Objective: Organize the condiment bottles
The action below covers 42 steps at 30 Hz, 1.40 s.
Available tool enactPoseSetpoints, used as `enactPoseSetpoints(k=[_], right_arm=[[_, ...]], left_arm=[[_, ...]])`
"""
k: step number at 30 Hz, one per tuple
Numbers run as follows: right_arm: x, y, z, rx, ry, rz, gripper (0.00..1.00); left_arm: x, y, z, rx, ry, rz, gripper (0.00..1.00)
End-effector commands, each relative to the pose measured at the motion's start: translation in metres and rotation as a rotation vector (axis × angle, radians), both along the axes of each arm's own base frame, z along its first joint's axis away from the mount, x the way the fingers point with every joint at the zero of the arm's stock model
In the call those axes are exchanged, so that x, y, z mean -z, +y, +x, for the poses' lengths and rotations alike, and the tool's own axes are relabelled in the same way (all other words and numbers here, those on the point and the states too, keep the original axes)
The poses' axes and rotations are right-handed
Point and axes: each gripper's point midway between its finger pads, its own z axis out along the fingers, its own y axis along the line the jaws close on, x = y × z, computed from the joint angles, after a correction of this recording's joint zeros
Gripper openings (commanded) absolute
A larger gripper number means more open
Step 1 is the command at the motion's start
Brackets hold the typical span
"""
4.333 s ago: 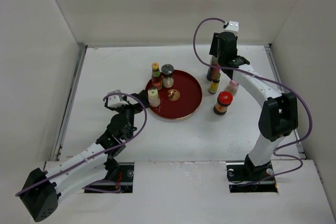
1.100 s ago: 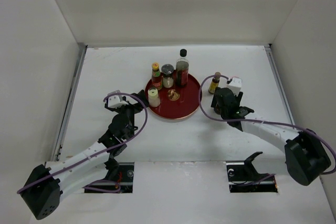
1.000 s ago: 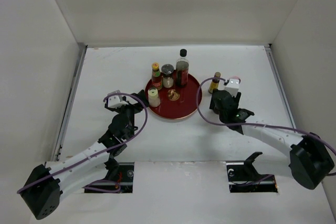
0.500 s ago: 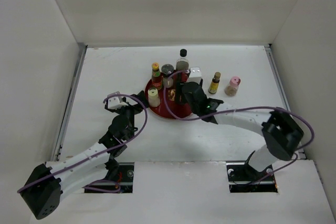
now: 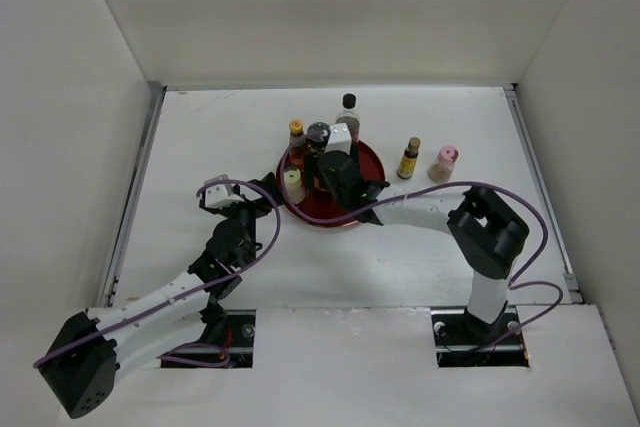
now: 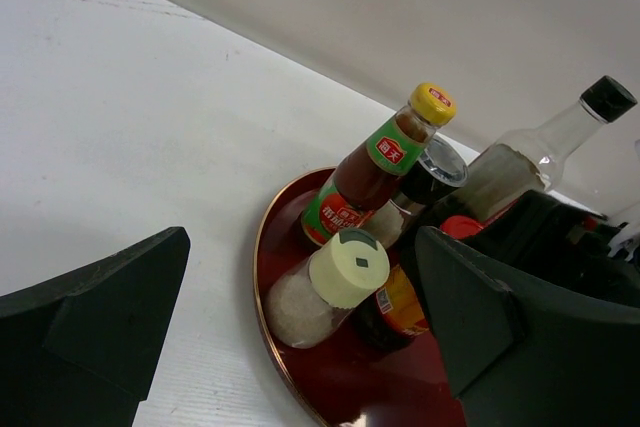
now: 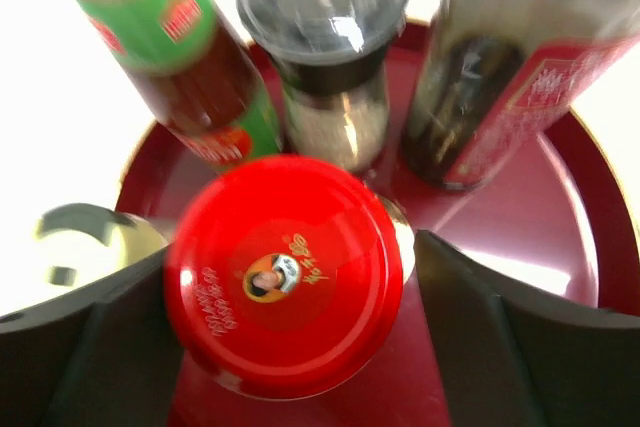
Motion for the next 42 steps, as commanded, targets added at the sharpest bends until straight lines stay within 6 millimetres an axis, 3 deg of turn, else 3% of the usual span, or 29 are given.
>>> enactPoseSetpoints(k=[1,5,8,15,19,27,34,37,39,42], right_arm=[[-0.082,0.012,0.008,0.029,-0.164,0.166,0.95],[-0.117,-0.013,-0.014,0.027,-0.181,0.209,0.98],[-0.132,-0.053,-0.024,0.065,-0.195,0.226,1.0],[-0.12,-0.176,0.005,0.326,-0.183,0.174,0.98],[-0.101,-0.221,0.027,0.435,-0.144,0.092,0.93],[-0.069,-0.224,0.061,0.383,-0.066,0.078,0.83],[-0.051,-0.227,0.068,0.4,-0.031,0.068,0.6],[-0.057,-0.228,0.07,0.406,-0.058,0.074,0.46],[-0.074,-0.229,0.068,0.408,-0.113,0.094,0.37],[-0.096,-0.229,0.058,0.404,-0.172,0.098,0.35]], left_arm=[[-0.008,-0.002,0.001,0.004,-0.03,-0.036,1.0],[-0.009,-0.005,0.001,0.012,-0.029,-0.035,1.0],[-0.008,-0.003,0.002,0.004,-0.028,-0.034,1.0],[-0.007,-0.001,0.001,0.001,-0.029,-0.037,1.0],[-0.006,-0.005,0.001,0.012,-0.027,-0.035,1.0],[-0.005,-0.006,0.003,0.011,-0.02,-0.028,1.0],[-0.003,-0.006,0.003,0.011,-0.019,-0.027,1.0],[-0.004,-0.007,0.003,0.012,-0.02,-0.028,1.0],[-0.003,-0.005,0.004,0.004,-0.017,-0.025,1.0],[-0.005,-0.006,0.002,0.012,-0.025,-0.033,1.0]])
